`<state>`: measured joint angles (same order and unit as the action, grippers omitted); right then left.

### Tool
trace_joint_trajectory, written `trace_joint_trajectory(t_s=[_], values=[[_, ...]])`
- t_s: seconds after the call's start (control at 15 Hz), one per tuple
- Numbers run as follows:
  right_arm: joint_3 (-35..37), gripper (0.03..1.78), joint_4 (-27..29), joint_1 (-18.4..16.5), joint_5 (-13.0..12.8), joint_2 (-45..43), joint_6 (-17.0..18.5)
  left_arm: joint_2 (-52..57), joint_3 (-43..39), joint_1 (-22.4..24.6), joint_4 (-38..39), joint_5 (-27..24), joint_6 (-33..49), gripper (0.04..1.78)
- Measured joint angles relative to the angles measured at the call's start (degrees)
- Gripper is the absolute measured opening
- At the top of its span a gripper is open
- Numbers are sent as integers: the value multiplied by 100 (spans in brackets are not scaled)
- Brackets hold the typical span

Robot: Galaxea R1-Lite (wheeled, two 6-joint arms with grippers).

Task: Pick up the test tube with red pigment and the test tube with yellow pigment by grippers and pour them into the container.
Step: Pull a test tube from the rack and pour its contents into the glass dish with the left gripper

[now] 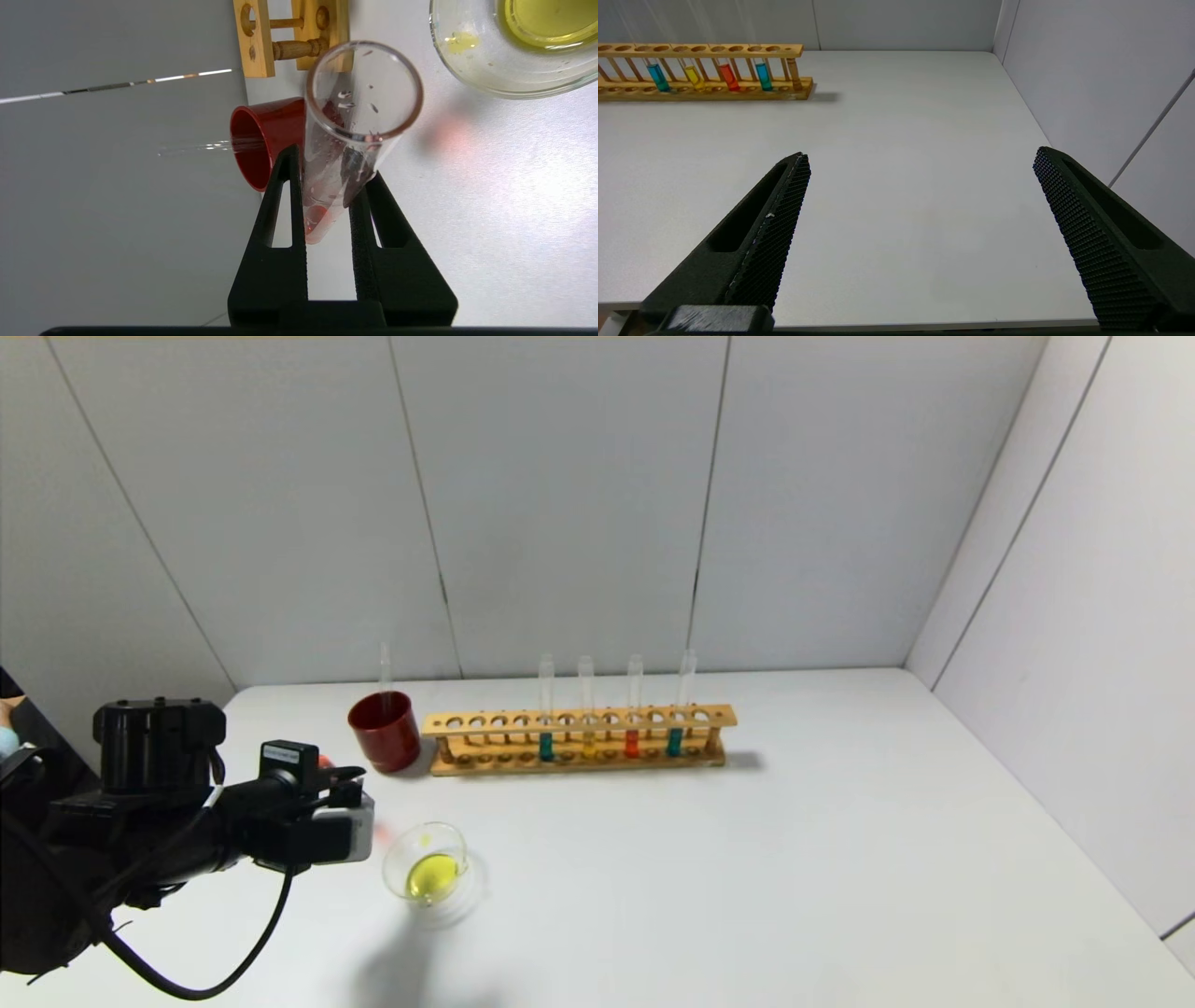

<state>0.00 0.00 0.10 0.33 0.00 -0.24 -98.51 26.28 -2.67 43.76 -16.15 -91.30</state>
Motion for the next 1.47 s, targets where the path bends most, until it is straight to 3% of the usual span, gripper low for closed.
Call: trace_joint_trajectory(t_s=[0.53,1.47], values=[[0,175,0,0,-2,0,0,-289,0,140,201,-11,-768,31],[0,175,0,1,0,0,0,-694,304,-50,502,146,-1054,31]])
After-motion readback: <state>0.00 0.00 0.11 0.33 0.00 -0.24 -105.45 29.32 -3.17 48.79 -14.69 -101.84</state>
